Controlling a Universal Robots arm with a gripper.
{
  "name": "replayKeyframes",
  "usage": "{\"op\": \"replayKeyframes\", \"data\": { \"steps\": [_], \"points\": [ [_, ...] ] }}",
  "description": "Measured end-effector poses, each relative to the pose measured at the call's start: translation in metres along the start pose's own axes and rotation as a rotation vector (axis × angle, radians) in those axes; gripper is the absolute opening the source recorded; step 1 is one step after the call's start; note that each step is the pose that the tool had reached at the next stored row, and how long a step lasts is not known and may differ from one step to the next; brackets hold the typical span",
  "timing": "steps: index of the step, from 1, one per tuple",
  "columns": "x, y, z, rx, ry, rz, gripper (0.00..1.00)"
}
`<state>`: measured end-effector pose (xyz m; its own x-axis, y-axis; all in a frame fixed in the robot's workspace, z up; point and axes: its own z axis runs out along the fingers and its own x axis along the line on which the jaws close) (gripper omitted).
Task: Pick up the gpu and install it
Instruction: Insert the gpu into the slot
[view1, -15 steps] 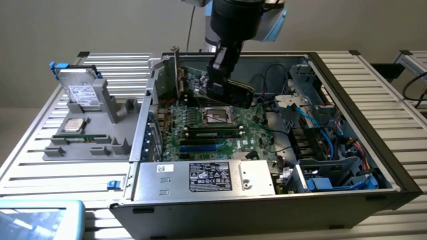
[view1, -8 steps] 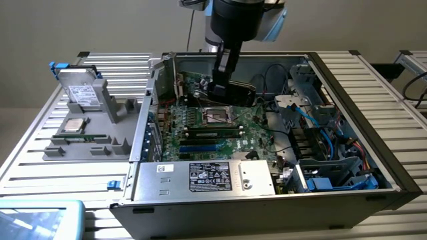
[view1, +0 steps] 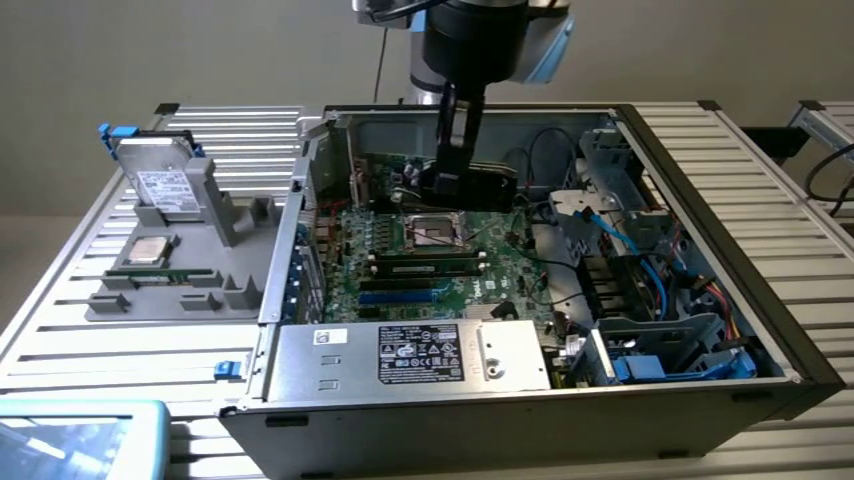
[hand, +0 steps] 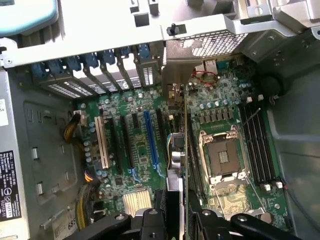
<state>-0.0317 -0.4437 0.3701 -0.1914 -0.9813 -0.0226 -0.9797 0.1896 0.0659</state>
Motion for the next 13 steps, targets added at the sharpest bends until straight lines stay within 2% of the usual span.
{"op": "replayKeyframes", "data": {
  "steps": [2,3,6,8,10,13],
  "points": [
    [0.0,0.0,0.0,0.0162,0.0081,-0.017,0.28],
    [0.0,0.0,0.0,0.0207,0.0153,-0.025,0.28],
    [0.0,0.0,0.0002,0.0262,0.0387,-0.058,0.28],
    [0.0,-0.0001,0.0006,0.0287,0.0518,-0.082,0.28],
    [-0.0006,0.0,0.0024,0.0301,0.0569,-0.103,0.28],
    [-0.0015,0.0008,0.0069,0.0333,0.0581,-0.122,0.28]
  ]
}}
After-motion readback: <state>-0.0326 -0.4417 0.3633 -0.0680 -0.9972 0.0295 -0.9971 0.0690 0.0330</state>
